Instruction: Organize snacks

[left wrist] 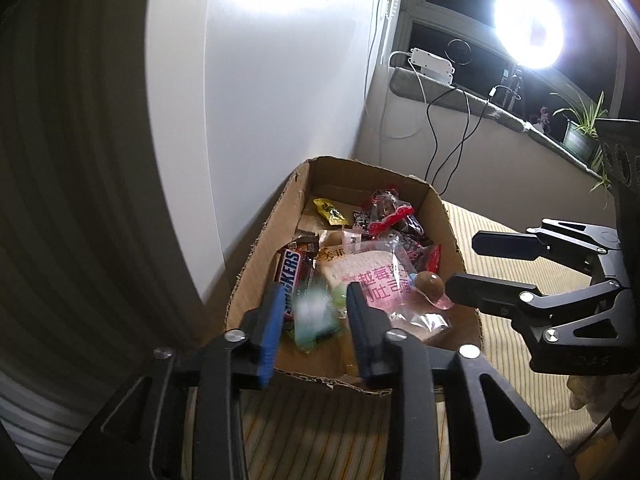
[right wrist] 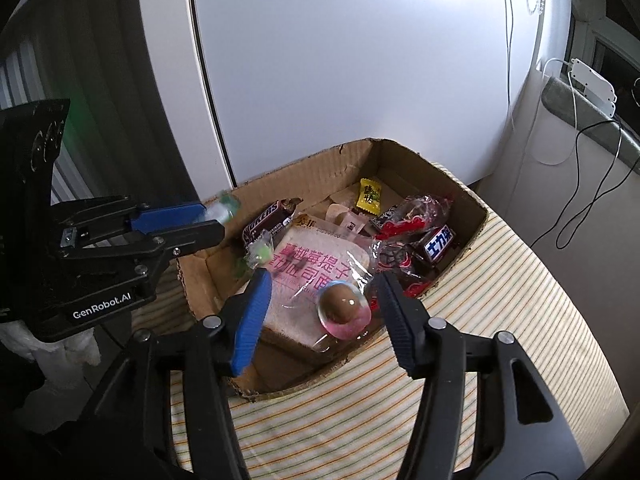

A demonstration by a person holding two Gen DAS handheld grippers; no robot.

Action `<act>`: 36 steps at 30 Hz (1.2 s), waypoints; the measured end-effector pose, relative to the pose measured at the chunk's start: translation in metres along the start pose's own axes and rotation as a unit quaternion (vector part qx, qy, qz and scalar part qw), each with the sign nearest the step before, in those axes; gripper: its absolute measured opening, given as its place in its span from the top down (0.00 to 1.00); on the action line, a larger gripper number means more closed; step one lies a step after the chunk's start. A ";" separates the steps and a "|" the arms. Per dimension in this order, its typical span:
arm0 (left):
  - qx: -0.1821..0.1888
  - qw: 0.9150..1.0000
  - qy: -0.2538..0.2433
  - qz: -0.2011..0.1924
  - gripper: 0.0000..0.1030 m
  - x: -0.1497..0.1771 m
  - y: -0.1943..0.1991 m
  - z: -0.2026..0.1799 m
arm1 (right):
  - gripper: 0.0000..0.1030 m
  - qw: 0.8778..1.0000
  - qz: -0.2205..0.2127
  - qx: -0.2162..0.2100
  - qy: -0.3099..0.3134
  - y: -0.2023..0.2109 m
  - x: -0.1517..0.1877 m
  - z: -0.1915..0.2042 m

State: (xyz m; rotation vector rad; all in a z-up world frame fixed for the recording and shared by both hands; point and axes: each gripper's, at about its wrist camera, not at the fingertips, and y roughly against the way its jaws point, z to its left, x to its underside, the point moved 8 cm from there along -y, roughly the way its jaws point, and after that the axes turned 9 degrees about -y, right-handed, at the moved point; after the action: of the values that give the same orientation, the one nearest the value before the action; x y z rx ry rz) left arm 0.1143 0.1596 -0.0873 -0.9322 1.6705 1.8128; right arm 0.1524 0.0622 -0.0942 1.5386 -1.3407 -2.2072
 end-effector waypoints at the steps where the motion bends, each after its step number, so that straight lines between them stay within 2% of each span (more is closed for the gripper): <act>1: 0.000 1.000 -0.001 0.000 0.65 0.000 0.001 -0.001 | 0.42 1.000 -0.001 0.001 0.000 0.001 0.000 -0.001; 3: -0.001 1.000 0.000 0.000 0.64 0.000 0.001 -0.001 | 0.34 1.000 -0.005 0.004 -0.002 0.004 0.000 -0.002; 8: 0.000 1.000 -0.003 -0.005 0.64 -0.002 0.006 -0.004 | 0.32 1.000 -0.015 0.009 -0.009 0.013 0.001 -0.008; 12: -0.002 1.000 -0.006 -0.011 0.64 -0.003 0.015 -0.007 | 0.26 1.000 -0.021 0.011 -0.017 0.020 0.004 -0.012; 15: -0.003 1.000 -0.009 -0.017 0.64 -0.003 0.023 -0.012 | 0.26 0.999 -0.026 0.014 -0.022 0.026 0.007 -0.014; 18: -0.005 1.000 -0.011 -0.023 0.52 -0.004 0.029 -0.016 | 0.25 0.999 -0.029 0.019 -0.026 0.033 0.010 -0.017; 21: -0.004 0.999 -0.013 -0.029 0.50 -0.002 0.037 -0.022 | 0.15 0.998 -0.037 0.022 -0.034 0.042 0.013 -0.020; 25: -0.005 0.999 -0.012 -0.036 0.38 0.001 0.048 -0.027 | 0.13 0.997 -0.050 0.026 -0.047 0.057 0.015 -0.023; 29: -0.008 0.999 -0.009 -0.043 0.32 0.003 0.059 -0.030 | 0.02 0.995 -0.069 0.043 -0.064 0.072 0.019 -0.029; 36: -0.034 0.998 -0.008 -0.045 0.23 0.010 0.072 -0.028 | 0.00 0.988 -0.094 0.086 -0.092 0.091 0.026 -0.041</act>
State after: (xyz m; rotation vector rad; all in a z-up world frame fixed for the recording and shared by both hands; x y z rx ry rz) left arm 0.0577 0.1226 -0.0485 -1.0025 1.5404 1.8215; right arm 0.1406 -0.0303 -0.0496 1.6135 -1.5341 -2.4578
